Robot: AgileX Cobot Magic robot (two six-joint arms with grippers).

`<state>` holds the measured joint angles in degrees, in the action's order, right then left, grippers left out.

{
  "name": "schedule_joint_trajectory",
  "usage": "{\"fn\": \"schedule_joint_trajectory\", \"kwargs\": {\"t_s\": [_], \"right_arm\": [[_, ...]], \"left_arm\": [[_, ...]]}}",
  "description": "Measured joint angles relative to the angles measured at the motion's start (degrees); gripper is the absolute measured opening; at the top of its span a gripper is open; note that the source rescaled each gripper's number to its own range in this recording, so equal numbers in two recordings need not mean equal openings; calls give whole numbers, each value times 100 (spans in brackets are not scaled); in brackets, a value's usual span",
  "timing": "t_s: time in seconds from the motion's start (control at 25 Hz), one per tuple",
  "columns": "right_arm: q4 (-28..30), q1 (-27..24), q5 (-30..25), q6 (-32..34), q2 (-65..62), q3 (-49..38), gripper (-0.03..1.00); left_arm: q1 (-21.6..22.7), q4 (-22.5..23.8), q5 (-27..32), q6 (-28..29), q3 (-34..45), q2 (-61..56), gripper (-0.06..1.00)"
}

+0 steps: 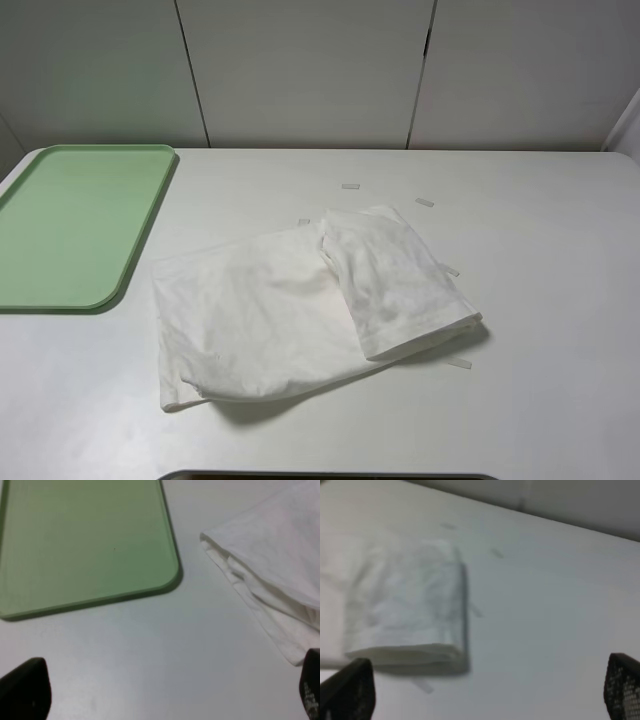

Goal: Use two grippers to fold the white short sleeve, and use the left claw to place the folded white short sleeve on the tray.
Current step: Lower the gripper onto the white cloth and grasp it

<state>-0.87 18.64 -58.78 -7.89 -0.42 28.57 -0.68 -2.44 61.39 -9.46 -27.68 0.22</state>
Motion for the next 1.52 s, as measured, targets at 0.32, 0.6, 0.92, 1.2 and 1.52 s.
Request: {"fn": "schedule_joint_trajectory", "kwargs": {"t_s": [0.32, 0.6, 0.92, 1.2, 1.52], "right_arm": [[4, -1049, 6, 0, 0, 0, 100], [4, -1064, 6, 0, 0, 0, 100], [-70, -1064, 6, 0, 0, 0, 100], [-593, -1064, 6, 18, 0, 0, 100], [-558, -1064, 6, 41, 0, 0, 100]], "left_arm": [[0, 0, 0, 0, 0, 0, 100], [0, 0, 0, 0, 0, 0, 100], [0, 0, 0, 0, 0, 0, 100], [0, 0, 0, 0, 0, 0, 100], [0, 0, 0, 0, 0, 0, 100]]}}
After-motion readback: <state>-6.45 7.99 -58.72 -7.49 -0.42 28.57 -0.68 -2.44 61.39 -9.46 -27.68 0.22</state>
